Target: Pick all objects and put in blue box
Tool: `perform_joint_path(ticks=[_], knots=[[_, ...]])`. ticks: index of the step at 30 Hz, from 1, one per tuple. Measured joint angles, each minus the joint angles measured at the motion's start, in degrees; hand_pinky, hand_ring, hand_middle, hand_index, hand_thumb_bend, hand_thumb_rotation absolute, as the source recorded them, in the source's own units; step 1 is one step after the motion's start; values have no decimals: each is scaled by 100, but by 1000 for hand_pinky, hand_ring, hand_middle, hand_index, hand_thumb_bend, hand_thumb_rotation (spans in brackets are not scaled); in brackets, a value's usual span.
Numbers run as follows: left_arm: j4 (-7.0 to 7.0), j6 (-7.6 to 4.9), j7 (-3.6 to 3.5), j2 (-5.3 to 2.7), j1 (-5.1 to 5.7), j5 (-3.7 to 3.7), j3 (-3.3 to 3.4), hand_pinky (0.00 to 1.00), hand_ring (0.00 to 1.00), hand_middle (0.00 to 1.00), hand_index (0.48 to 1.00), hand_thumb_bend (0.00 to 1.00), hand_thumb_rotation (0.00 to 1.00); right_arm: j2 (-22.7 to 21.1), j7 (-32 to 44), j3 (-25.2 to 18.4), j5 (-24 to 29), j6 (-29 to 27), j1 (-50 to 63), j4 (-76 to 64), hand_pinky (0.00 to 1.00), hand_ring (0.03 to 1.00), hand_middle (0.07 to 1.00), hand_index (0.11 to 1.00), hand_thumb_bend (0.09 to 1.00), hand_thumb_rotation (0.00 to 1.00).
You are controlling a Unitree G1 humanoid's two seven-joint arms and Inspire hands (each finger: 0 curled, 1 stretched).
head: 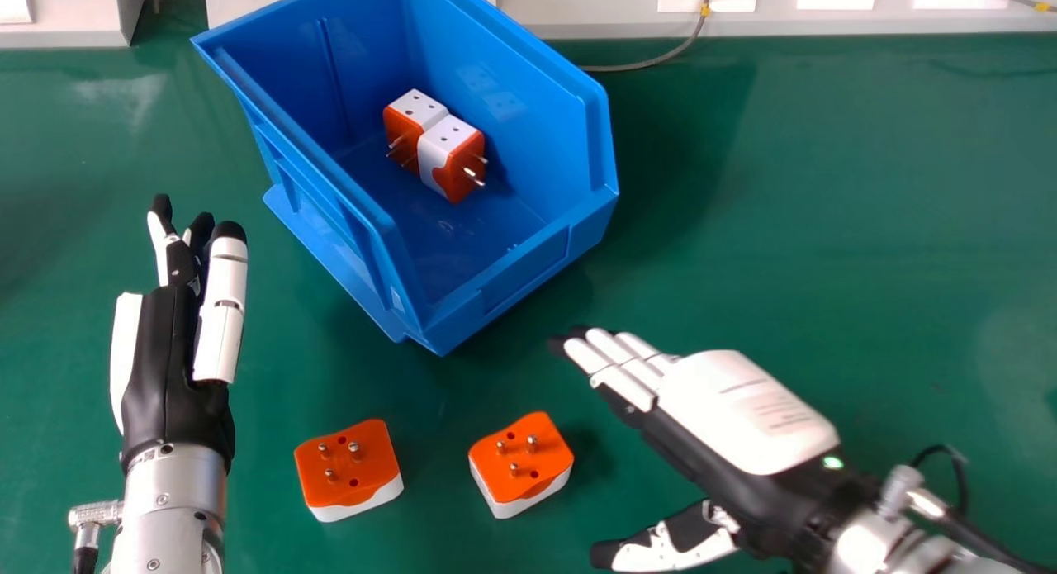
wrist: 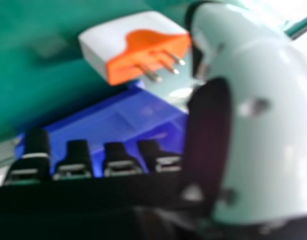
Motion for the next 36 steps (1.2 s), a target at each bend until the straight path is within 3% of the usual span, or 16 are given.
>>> perform_joint_path(ticks=[11, 22, 28, 32, 36], knots=[[-5, -1, 1, -3, 2, 4, -3, 975, 984, 986, 985, 219, 903, 279, 215, 524, -206, 29, -764, 832, 830, 911, 933, 919, 386, 326], [-101, 24, 4, -3, 34, 6, -8, 974, 984, 986, 985, 223, 903, 312, 527, 943, -428, 76, -1428, 1244, 831, 904, 923, 904, 380, 334], [-244, 140, 3, -3, 66, 9, -48, 973, 984, 986, 985, 226, 908, 289, 508, 1080, -473, -49, -1732, 1463, 821, 898, 911, 881, 384, 334], [-345, 146, 1, -3, 150, 30, -56, 971, 983, 986, 985, 227, 909, 312, 451, 1165, -554, -100, -1904, 1608, 819, 893, 902, 873, 385, 341], [-363, 145, -5, -1, 165, 41, -53, 970, 983, 986, 984, 227, 911, 406, 385, 1229, -569, -142, -2157, 1886, 816, 886, 892, 861, 386, 342]])
